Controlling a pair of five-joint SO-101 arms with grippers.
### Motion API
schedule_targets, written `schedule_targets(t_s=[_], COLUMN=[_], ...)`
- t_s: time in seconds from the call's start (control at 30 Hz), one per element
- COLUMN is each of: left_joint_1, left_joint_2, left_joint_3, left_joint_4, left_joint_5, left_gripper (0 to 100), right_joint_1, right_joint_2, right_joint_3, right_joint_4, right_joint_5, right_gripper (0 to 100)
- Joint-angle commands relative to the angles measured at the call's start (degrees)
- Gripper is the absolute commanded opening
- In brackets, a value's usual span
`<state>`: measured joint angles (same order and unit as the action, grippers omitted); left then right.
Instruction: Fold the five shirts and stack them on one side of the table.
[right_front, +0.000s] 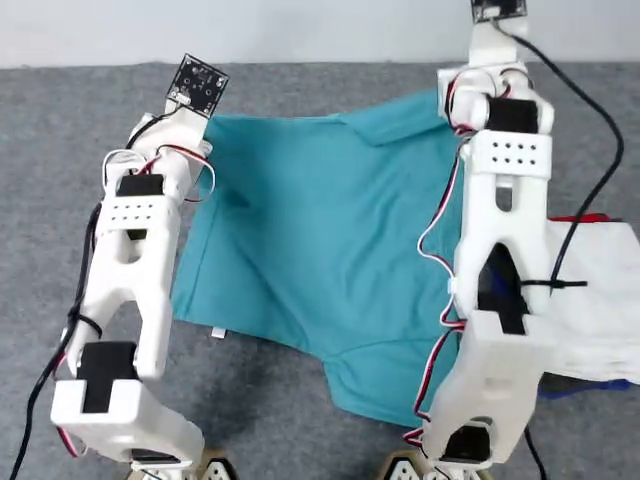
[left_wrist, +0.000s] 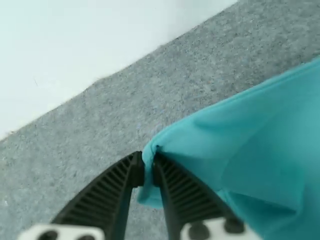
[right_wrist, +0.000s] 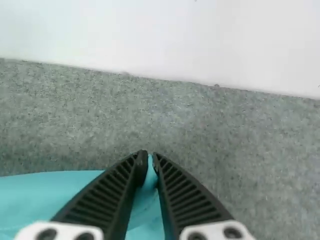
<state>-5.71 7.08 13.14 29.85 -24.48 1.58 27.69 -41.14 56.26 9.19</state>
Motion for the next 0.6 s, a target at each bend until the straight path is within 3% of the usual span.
schedule_targets(t_s=[0.0,0.13,0.4,0.57], left_joint_1=[-0.44,-1.14,-1.76,-1.67], left_joint_2=[-0.18,-0.35,-0.35,-0.35], left_joint_3=[-2.42,-3.3,-10.15,-10.95], left_joint_4=[0.18,5.19,26.29,37.27], left_joint_5=[-0.53,-0.53,-0.62,-5.19], left_gripper=[1,1,1,1], right_joint_1=[-0.4,-0.13,-0.31,1.1], right_joint_2=[0.22,-0.04,-4.18,-8.13], right_joint_3=[-6.07,-10.11,-17.49,-11.6], right_joint_4=[5.41,17.98,44.44,46.81], right_joint_5=[-0.53,-0.62,6.07,8.26], right_gripper=[0.9,1.0,1.0,0.9])
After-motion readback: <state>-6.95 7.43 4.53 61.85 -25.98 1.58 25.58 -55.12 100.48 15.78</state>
